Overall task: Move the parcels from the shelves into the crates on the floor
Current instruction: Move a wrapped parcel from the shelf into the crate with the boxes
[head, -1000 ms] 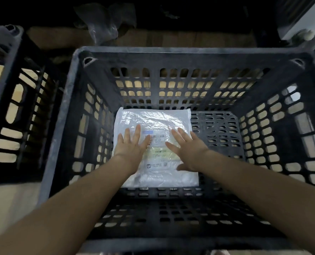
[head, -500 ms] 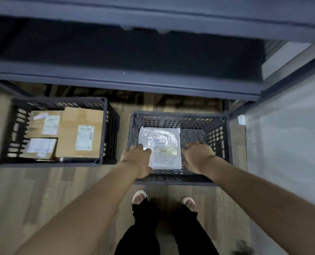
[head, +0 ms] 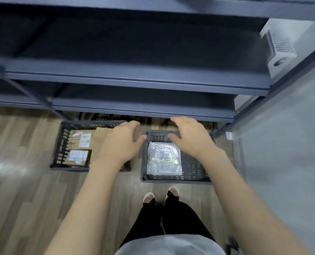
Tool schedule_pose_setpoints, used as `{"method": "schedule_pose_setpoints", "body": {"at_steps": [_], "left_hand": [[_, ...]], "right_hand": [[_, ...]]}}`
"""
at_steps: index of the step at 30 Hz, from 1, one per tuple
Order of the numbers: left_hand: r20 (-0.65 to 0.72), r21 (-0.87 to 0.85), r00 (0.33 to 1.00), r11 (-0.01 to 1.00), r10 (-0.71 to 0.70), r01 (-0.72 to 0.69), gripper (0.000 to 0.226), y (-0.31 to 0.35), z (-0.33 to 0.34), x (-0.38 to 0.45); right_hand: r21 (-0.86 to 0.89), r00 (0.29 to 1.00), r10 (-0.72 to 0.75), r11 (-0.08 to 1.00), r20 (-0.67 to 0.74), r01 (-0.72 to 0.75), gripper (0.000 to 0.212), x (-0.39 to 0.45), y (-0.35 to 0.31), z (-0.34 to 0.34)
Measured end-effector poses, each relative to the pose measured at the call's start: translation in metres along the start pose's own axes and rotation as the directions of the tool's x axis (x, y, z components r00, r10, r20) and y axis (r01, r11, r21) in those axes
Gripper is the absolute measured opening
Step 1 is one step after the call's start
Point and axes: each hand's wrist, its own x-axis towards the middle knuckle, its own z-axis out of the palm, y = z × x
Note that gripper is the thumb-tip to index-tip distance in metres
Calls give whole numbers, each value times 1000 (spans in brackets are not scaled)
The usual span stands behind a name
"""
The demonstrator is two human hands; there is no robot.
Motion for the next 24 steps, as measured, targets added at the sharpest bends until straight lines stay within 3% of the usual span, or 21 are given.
{"method": "schedule_pose_setpoints", "body": {"at_steps": [11,24], "left_hand": [[-210,81,976,996,53,-37,49,57,-59,-22],[-278,119,947,984,162,-133,47,62,-118,36]], "right_hand": [[13,983,-66,998,-173,69,57,-24,-3,-82],[83,947,-46,994,-317,76,57,27,-24,-121]]}}
